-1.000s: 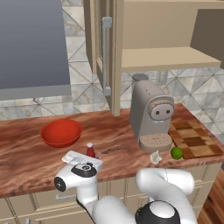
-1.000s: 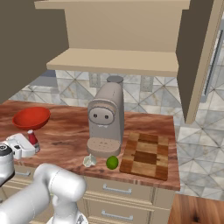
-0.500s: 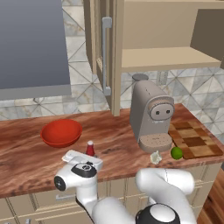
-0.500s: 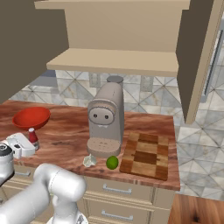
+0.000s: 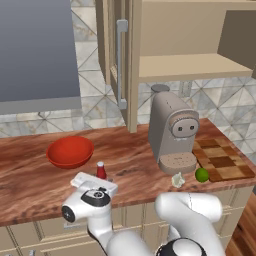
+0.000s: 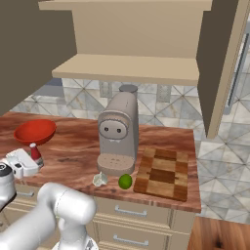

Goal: Open the cabinet. Place the bowl and condiment on the counter. Then place the lime and garlic on the cutting board.

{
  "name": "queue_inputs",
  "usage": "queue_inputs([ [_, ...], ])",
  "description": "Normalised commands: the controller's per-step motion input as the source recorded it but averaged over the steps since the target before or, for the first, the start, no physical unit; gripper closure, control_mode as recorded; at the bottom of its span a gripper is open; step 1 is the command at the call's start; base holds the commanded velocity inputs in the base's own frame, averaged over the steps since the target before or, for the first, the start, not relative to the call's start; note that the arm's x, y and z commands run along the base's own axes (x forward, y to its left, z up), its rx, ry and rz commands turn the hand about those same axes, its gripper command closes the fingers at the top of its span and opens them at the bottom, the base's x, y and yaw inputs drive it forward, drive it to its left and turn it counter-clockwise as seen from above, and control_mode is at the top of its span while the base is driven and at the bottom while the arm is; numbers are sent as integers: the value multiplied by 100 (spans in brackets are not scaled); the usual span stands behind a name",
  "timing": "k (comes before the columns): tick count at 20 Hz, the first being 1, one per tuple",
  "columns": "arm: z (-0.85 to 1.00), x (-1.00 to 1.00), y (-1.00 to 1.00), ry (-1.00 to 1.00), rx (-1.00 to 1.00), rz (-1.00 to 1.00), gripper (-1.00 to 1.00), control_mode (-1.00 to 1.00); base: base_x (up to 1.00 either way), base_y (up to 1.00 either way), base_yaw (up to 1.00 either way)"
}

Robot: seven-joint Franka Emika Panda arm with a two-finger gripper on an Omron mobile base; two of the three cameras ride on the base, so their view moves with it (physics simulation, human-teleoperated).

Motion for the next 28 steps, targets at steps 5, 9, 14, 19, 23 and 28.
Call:
queue_inputs([
  [5,19,-22,12,-7,1,-3,-100,-100,0,0,0],
  [9,36,-49,0,10,5,-7,-100,-100,0,0,0],
  [14,28,-66,0,21,4,-8,-100,-100,0,0,0],
  [19,4,-68,0,8,-3,0,-100,-100,0,0,0],
  [23,2,-62,-10,0,0,2,-100,-100,0,0,0],
  [28,13,-38,-3,-10,1,0,-100,-100,0,0,0],
])
